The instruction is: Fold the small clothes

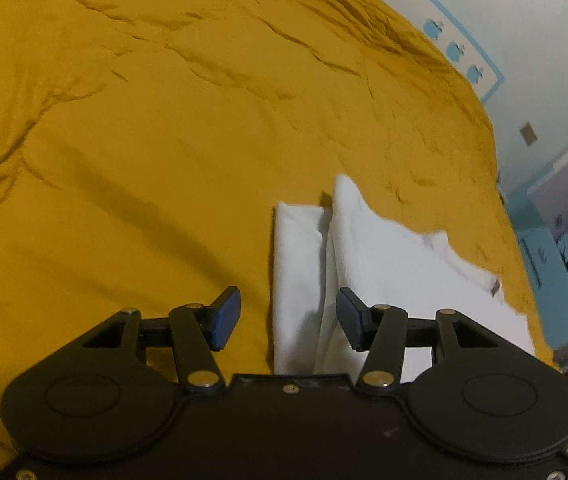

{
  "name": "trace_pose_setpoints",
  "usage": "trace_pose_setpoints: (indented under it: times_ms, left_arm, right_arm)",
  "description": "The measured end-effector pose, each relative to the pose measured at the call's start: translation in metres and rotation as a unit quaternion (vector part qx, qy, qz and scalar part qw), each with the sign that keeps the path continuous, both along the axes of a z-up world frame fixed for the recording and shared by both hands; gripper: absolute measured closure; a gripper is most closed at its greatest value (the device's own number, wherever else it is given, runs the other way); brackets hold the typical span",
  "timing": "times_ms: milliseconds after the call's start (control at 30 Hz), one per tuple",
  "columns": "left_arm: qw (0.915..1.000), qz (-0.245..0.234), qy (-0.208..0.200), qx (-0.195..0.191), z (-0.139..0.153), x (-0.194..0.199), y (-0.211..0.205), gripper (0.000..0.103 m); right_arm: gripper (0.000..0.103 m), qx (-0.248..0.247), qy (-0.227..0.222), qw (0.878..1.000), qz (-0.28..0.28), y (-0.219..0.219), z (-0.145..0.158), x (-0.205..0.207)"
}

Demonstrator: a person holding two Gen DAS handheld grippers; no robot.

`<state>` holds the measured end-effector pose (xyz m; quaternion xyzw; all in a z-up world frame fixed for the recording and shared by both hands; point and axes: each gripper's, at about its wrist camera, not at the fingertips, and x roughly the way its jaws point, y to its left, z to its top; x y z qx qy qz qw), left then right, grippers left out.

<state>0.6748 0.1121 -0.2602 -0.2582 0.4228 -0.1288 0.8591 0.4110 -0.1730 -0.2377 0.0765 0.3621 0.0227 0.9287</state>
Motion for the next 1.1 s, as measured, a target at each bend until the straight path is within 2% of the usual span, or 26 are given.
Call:
trace_pose_setpoints:
  times_ms: [100, 233, 400, 533, 567, 600, 633, 700, 900, 1100]
  left_arm:
    - [0.9997, 0.009, 0.001, -0.024, 0.001, -0.001, 0.007, 0.050]
    - [0.9976, -0.023, 0.017, -0.063, -0.005, 0.001, 0.004, 0.050]
    - [0.9987, -0.043, 0.018, -0.022, -0.009, 0.005, -0.018, 0.049]
    - [0.9982, -0.046, 0.024, -0.031, -0.012, 0.012, -0.024, 0.050]
    - [0.9981, -0.047, 0.023, -0.032, -0.013, 0.014, -0.025, 0.054]
    - [0.9982, -0.045, 0.023, -0.031, -0.014, 0.015, -0.026, 0.071]
    - [0.9979, -0.050, 0.024, -0.033, -0.015, 0.015, -0.027, 0.081]
    - [0.9980, -0.051, 0.022, -0.032, -0.012, 0.015, -0.025, 0.093]
    - [0.9991, -0.036, 0.010, -0.018, 0.002, 0.007, -0.031, 0.096]
    - [0.9992, -0.036, -0.008, -0.012, 0.042, 0.000, -0.052, 0.097]
  right_arm:
    - [0.083, -0.001, 0.000, 1.000, 0.002, 0.000, 0.000, 0.001]
    - [0.083, -0.003, 0.000, 1.000, 0.002, 0.000, 0.000, 0.001]
    - [0.083, -0.003, 0.003, 1.000, 0.003, 0.000, -0.001, 0.003]
    - [0.083, -0.002, 0.002, 1.000, 0.003, 0.000, -0.001, 0.004]
    - [0.083, -0.002, 0.003, 1.000, 0.003, 0.000, -0.001, 0.004]
    - [0.083, -0.002, 0.003, 1.000, 0.003, 0.000, -0.001, 0.004]
    - [0.083, -0.002, 0.003, 1.000, 0.003, -0.001, -0.001, 0.004]
    - [0.083, 0.000, 0.003, 1.000, 0.002, -0.001, -0.002, 0.004]
    - [0.083, 0.002, 0.004, 1.000, 0.002, -0.002, -0.003, 0.005]
    - [0.083, 0.012, 0.005, 1.000, 0.002, -0.005, -0.003, 0.006]
